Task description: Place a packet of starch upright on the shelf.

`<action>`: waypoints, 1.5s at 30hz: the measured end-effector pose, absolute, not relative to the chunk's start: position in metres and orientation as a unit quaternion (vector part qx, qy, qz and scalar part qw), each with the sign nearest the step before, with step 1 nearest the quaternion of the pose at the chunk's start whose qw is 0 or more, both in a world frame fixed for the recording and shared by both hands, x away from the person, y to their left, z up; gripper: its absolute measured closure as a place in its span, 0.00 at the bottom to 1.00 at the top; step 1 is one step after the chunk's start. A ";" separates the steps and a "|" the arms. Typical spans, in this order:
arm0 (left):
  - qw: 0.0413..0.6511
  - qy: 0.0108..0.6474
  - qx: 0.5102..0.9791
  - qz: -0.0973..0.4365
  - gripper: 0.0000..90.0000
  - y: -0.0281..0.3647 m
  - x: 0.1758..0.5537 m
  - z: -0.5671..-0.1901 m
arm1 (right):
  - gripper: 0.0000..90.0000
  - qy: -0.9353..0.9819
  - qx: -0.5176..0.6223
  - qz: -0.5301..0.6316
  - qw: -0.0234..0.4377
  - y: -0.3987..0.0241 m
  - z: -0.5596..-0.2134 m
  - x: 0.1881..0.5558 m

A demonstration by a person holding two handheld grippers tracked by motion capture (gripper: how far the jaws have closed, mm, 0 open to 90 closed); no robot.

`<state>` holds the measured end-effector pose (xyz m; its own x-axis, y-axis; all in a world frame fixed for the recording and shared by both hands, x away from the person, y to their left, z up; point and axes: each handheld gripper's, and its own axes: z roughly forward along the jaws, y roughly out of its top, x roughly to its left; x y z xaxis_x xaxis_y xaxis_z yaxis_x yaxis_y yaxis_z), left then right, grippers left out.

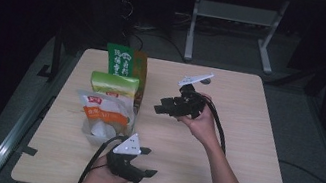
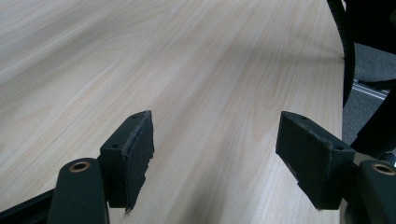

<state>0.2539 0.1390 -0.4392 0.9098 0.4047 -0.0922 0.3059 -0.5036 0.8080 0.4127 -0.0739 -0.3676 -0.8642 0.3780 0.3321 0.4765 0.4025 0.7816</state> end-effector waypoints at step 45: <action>0.459 0.206 0.863 0.053 0.31 0.145 0.256 -0.437 | 0.42 -0.829 -0.318 -0.457 0.046 -0.145 -0.386 0.390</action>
<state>0.2559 0.1448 -0.4365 0.9094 0.4043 -0.0974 0.3068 -0.4941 0.8134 0.3904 -0.1452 -0.3857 -0.7930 0.4862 0.3671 0.5699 0.3789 0.7292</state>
